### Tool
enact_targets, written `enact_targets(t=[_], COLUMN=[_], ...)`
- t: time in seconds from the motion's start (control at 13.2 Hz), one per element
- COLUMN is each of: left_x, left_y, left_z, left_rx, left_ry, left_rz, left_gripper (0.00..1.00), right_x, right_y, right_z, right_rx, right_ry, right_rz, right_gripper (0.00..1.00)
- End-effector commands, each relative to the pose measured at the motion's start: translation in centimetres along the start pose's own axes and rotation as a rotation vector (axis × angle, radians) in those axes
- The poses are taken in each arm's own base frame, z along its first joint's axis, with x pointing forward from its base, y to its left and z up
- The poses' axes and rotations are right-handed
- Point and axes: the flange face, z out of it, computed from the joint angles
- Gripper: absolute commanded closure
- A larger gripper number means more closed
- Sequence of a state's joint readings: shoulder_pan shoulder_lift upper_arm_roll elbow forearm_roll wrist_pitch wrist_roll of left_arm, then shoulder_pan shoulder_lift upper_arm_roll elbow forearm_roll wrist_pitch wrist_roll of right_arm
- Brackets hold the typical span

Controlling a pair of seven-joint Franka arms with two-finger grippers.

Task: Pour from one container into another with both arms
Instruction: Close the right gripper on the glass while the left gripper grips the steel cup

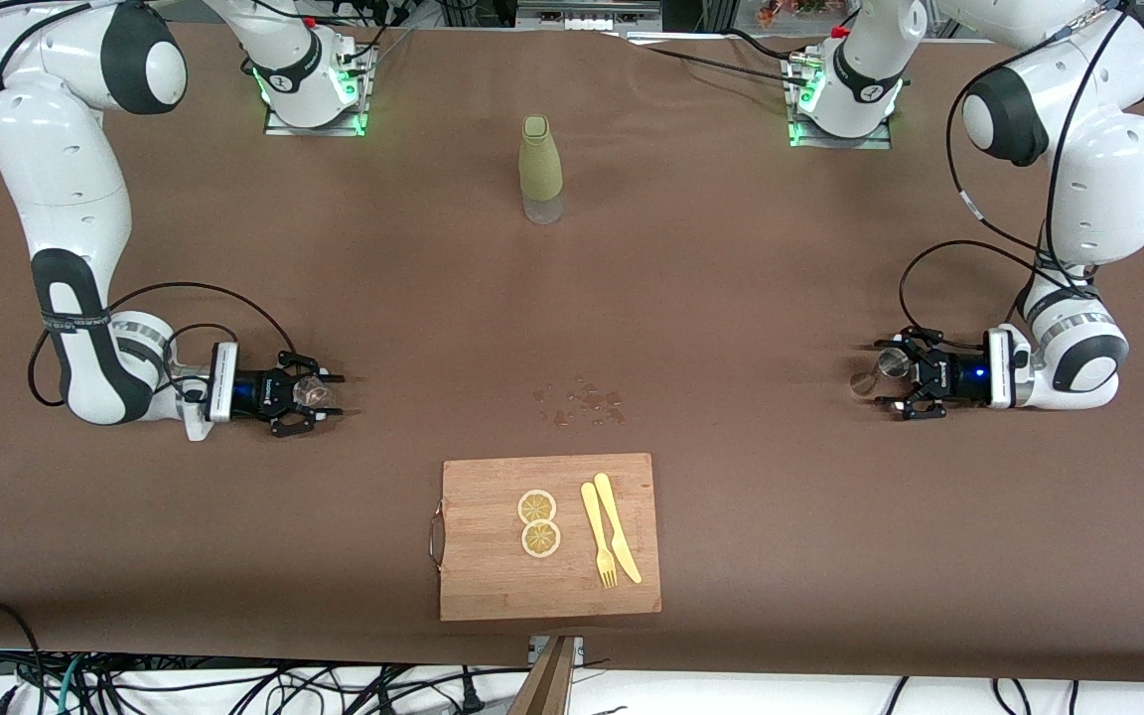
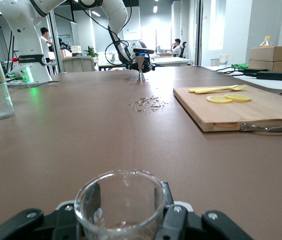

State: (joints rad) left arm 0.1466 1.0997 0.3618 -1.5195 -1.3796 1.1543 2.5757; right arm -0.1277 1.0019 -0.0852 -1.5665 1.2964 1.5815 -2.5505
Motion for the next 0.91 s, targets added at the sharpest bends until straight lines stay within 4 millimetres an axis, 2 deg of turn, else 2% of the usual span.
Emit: enact_targets(t=[0.0,0.15,0.3,0.45,0.53,0.6,0.68,0.75,0.83], left_x=[-0.1,-0.2,0.0,0.1,0.2,0.0,-0.3,-0.3,-0.3], left_y=[-0.4,-0.3,-0.2,-0.3,-0.3,-0.1,0.0,0.0,0.0], left_z=[0.0,0.1,-0.1,-0.1,-0.1,-0.3,-0.1,-0.2,-0.3], left_rx=[0.014,0.011,0.009,0.008,0.009,0.013,0.020,0.025,0.027], left_ry=[-0.003,-0.003,-0.007,-0.006,-0.007,-0.005,0.003,0.005,0.006], left_rz=[0.004,0.001,0.001,0.003,0.006,0.002,0.013,0.032,0.041], left_gripper=[0.00,0.06,0.11,0.18,0.31,0.55,0.68,0.90,0.99], right_x=[-0.2,0.0,0.4,1.8,2.8,3.8,4.6,5.8,6.8], right_y=[0.3,0.2,0.1,0.8,1.6,2.0,2.1,2.4,3.0], right_z=[0.0,0.0,0.4,1.4,2.1,3.1,4.2,5.8,7.1], right_rx=[-0.004,0.004,0.023,0.036,0.051,0.081,0.112,0.140,0.153], right_ry=[0.039,0.058,0.084,0.117,0.125,0.138,0.157,0.172,0.177], right_rz=[-0.014,-0.012,-0.001,-0.002,0.009,0.030,0.049,0.056,0.042], right_gripper=[0.81,0.93,0.96,1.00,1.00,1.00,1.00,1.00,1.00])
